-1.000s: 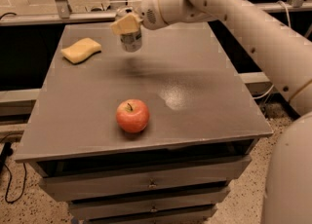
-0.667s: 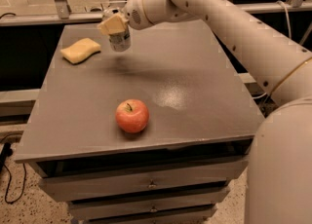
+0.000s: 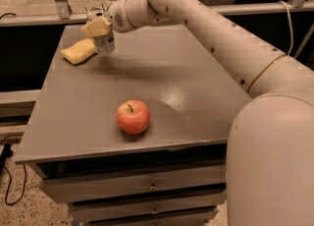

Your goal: Move 7up can near sponge

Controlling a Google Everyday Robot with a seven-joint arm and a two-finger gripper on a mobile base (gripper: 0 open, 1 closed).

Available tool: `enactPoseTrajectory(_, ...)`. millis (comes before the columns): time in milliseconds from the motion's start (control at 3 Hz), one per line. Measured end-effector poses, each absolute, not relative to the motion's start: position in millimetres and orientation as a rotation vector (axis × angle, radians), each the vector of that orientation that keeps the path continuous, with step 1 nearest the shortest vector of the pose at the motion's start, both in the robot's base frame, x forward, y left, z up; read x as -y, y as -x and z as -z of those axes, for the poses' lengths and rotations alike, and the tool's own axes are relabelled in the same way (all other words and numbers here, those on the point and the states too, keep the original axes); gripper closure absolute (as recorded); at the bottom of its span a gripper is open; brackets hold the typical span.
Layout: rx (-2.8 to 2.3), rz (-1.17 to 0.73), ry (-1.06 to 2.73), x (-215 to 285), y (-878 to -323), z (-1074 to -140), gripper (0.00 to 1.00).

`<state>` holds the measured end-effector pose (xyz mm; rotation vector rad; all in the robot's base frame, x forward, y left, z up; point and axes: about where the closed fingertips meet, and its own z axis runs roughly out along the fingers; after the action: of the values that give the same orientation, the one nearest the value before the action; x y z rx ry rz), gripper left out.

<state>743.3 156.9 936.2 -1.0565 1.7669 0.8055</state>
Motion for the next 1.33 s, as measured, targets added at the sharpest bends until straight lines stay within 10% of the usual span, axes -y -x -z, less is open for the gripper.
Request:
enactPoseTrajectory(333, -1.781, -0.845, 1.035, -169, -743, -923, 1.00)
enactPoseTrajectory(1333, -1.797, -0.900, 0.989, -189, -746, -905, 0.30)
